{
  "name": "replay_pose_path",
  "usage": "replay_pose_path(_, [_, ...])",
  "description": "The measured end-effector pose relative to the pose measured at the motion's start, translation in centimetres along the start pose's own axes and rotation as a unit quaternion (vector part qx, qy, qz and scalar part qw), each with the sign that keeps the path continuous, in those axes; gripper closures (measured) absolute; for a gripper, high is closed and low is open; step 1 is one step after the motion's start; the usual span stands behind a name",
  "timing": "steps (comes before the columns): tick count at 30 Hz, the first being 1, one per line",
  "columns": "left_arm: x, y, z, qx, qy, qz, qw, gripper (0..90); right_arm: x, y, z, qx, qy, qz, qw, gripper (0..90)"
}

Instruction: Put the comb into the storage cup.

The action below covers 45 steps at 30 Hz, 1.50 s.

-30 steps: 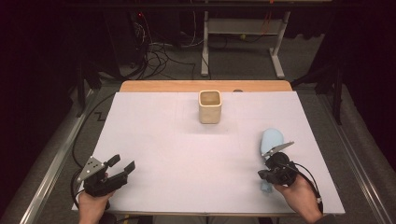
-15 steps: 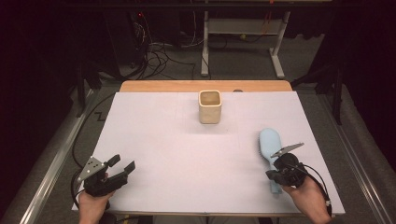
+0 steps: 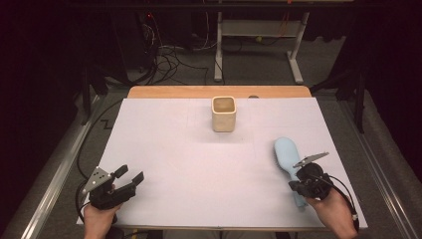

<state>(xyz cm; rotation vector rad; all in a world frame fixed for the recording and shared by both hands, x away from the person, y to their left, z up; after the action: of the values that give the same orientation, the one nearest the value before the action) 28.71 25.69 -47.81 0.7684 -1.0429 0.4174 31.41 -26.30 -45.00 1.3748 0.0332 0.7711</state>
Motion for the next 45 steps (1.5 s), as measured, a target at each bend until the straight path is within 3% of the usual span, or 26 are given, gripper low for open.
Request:
replay_pose_path(16, [0.0,0.1,0.0,0.001,-0.001,0.001,1.0,31.8,0.4,0.7,0.2,0.001,-0.02,0.033,0.9993,87.1])
replay_pose_path(23, [0.0,0.0,0.1,0.003,-0.003,0.001,1.0,31.8,1.1,1.0,0.6,-0.023,-0.036,0.052,0.9977,73.4])
replay_pose_path(30, [0.1,0.1,0.1,0.001,-0.004,0.002,1.0,31.8,1.1,0.0,1.2,-0.038,-0.055,0.023,0.9975,63.5])
replay_pose_path(45, [0.1,0.0,0.2,-0.001,-0.009,0.0,1.0,32.4,1.8,-1.7,1.8,-0.05,-0.074,0.001,0.996,58.5])
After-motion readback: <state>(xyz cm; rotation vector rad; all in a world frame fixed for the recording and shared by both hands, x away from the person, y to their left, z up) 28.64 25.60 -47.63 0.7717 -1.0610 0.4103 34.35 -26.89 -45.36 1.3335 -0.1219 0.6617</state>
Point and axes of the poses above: each handheld gripper's, and its own axes: y roughly backward along the jaws, x roughly out of its top, z roughly to its right, the point moved 4 cm from there along -y, roughly forward along the jaws, and after that the axes turned 14 degrees about -x, right-handed, at the moved point
